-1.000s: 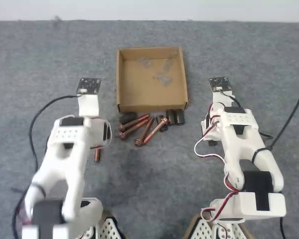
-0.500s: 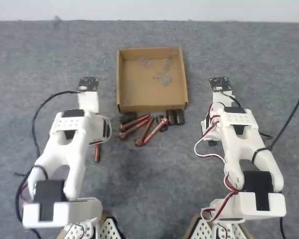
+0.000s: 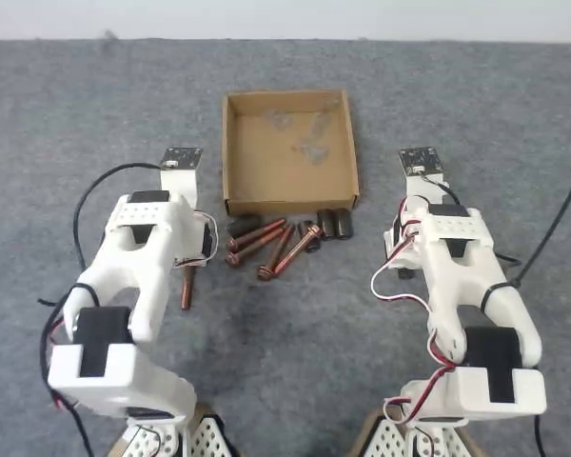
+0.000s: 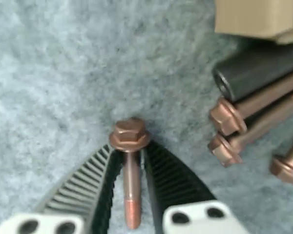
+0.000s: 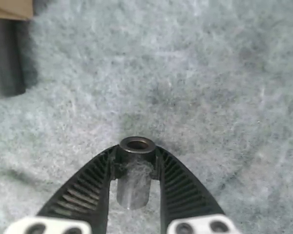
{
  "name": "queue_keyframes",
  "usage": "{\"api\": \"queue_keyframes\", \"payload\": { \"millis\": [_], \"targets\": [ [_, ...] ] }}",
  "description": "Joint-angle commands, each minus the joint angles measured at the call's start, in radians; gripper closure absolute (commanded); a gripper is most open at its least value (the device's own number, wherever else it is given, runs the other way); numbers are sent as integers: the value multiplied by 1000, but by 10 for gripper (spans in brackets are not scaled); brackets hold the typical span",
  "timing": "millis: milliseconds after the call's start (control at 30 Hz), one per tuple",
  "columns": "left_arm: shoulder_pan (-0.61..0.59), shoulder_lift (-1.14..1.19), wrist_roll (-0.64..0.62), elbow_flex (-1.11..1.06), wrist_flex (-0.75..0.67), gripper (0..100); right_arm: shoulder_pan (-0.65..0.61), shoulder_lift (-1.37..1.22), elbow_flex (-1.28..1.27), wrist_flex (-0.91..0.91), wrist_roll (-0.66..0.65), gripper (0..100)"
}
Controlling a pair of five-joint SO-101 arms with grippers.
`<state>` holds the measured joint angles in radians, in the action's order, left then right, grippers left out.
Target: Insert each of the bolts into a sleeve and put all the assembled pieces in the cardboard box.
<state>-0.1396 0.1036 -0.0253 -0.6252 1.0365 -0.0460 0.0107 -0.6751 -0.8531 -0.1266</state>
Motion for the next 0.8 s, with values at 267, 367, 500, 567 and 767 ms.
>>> {"api": "queue_keyframes", "payload": {
  "millis": [267,367,500,567,767],
  "targets": [
    [-15,-25,14,28,-25,991,10,12,20,7,5,991],
    [-83,-72,8,10,-104,991,12,15,25,13,5,991],
    [-121,-109,5,-30,-144,991,18,15,54,50,5,990],
    [-121,-124,5,-48,-147,991,21,21,74,70,5,990],
    [-121,-127,5,-59,-144,991,16,13,180,81,6,990]
  ]
}}
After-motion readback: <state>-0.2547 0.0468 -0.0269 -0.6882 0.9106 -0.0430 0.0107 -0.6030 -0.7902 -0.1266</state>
